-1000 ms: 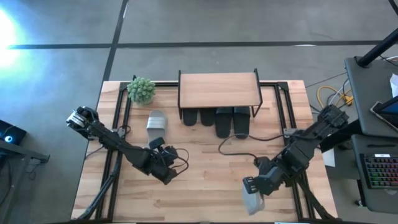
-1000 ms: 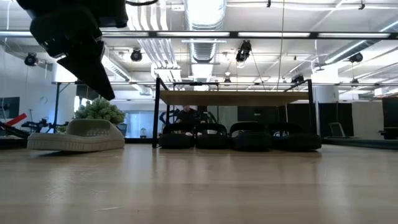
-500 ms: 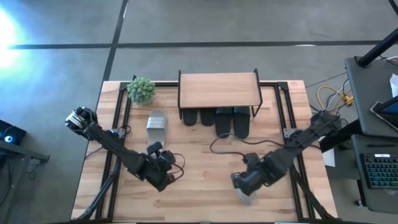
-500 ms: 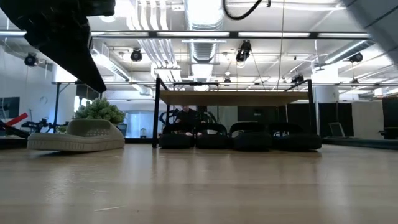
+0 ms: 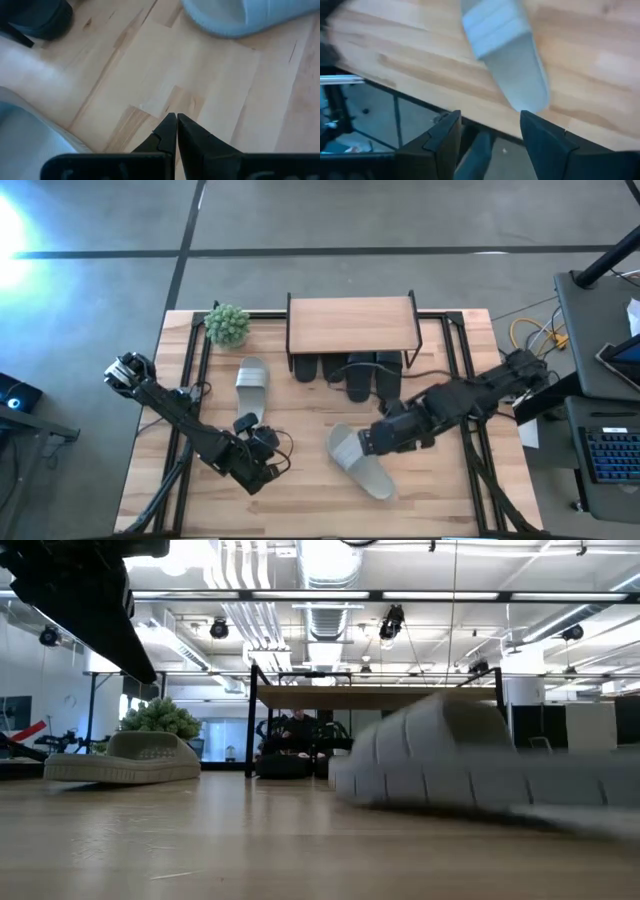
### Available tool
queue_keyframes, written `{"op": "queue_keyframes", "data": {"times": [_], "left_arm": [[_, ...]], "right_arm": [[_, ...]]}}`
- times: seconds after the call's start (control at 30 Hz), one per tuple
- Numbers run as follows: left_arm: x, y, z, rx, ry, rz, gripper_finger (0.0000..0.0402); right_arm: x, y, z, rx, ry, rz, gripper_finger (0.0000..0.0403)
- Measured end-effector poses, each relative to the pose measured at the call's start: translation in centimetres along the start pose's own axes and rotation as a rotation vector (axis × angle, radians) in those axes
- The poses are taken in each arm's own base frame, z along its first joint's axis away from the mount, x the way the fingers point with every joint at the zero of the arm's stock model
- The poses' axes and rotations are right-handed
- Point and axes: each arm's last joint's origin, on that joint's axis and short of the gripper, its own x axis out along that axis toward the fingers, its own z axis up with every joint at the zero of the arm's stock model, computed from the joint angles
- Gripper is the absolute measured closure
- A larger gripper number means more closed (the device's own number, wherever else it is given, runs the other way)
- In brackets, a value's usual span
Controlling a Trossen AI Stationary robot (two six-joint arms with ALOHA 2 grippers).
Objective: Pick and place slides into the shelf
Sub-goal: Put the white slide on the shelf
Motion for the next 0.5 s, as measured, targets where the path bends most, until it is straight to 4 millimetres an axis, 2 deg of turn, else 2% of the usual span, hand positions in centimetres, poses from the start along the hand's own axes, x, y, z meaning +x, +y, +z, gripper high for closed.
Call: {"op": "queue_keyframes", "data": {"times": [0.13,0.27,0.37,0.5], "left_arm": [[0.0,0.0,0.1,-0.006,-0.023,0.005,0.0402],[0.2,-0.7,0.3,-0.059,-0.062,-0.053,0.0402],[1.3,-1.7,0.2,-0.108,-0.111,-0.117,0.0402],[4.4,-2.8,-0.1,-0.151,-0.180,-0.204,0.0402]], "right_arm": [[-2.5,0.2,1.0,-0.028,-0.098,0.047,0.0201],[-4.5,-0.4,1.2,-0.080,-0.155,-0.004,0.0200],[-4.7,-1.2,0.7,-0.162,-0.125,-0.078,0.0200],[-3.4,-2.1,-0.5,-0.326,-0.053,-0.185,0.0200]]}}
